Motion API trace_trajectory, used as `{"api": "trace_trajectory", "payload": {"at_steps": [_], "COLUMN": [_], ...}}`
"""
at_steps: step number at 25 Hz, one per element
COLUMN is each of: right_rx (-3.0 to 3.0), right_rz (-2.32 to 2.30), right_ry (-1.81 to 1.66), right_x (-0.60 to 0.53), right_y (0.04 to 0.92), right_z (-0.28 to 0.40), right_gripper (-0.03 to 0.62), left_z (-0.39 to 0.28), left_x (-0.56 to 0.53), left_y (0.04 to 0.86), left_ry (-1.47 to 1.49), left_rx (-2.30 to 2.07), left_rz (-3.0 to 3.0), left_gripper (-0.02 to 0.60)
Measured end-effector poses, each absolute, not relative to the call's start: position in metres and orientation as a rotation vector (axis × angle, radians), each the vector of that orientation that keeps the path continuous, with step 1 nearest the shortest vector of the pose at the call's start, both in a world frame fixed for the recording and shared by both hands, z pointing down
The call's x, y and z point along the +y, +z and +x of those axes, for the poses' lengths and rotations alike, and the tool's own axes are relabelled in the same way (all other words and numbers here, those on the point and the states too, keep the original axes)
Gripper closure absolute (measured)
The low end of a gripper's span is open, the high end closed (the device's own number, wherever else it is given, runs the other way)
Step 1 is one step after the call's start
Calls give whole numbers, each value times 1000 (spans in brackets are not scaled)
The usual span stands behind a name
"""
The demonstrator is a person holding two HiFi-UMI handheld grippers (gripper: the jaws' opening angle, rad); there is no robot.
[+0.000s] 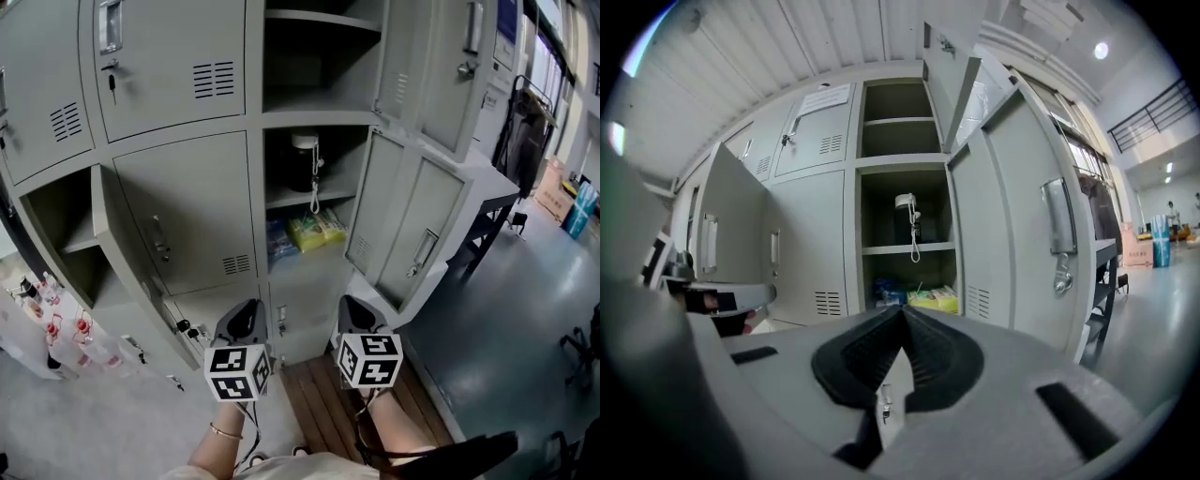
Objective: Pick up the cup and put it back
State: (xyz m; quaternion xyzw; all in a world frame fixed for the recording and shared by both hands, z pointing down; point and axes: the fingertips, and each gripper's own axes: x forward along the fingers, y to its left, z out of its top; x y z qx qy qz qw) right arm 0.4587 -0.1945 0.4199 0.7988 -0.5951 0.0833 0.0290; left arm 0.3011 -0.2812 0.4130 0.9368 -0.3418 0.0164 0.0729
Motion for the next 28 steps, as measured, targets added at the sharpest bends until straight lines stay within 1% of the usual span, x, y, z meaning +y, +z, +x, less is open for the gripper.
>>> {"api": "trace_trajectory", "payload": {"at_steps": [8, 11, 17, 19, 22, 28], "right_rx": [-1859, -1875, -1872, -1861, -1852, -1843], "right_rz": [2477, 2469, 2472, 2474, 2464, 2443], "right_ry": [230, 250, 257, 255, 260, 270], "right_x": [-196, -198, -203, -205, -207, -213], "right_y": [419, 422, 423, 424, 426, 429], "right_z": [461, 460, 459, 460, 461, 465], "right_gripper": [599, 469, 319, 256, 217, 215], "left_z": [298, 298, 298, 297, 295, 296], "left_x": [-284, -284, -285, -287, -290, -293], "left_y": [413, 415, 419, 421, 421, 421], "left_ry": [47, 52, 54, 55, 55, 62], "left_rx": [-1052, -1046, -1042, -1047, -1059, -1074], "left_rz": [2809, 2807, 2801, 2798, 2793, 2795], "left_gripper": [555, 555, 555, 555, 555, 555]}}
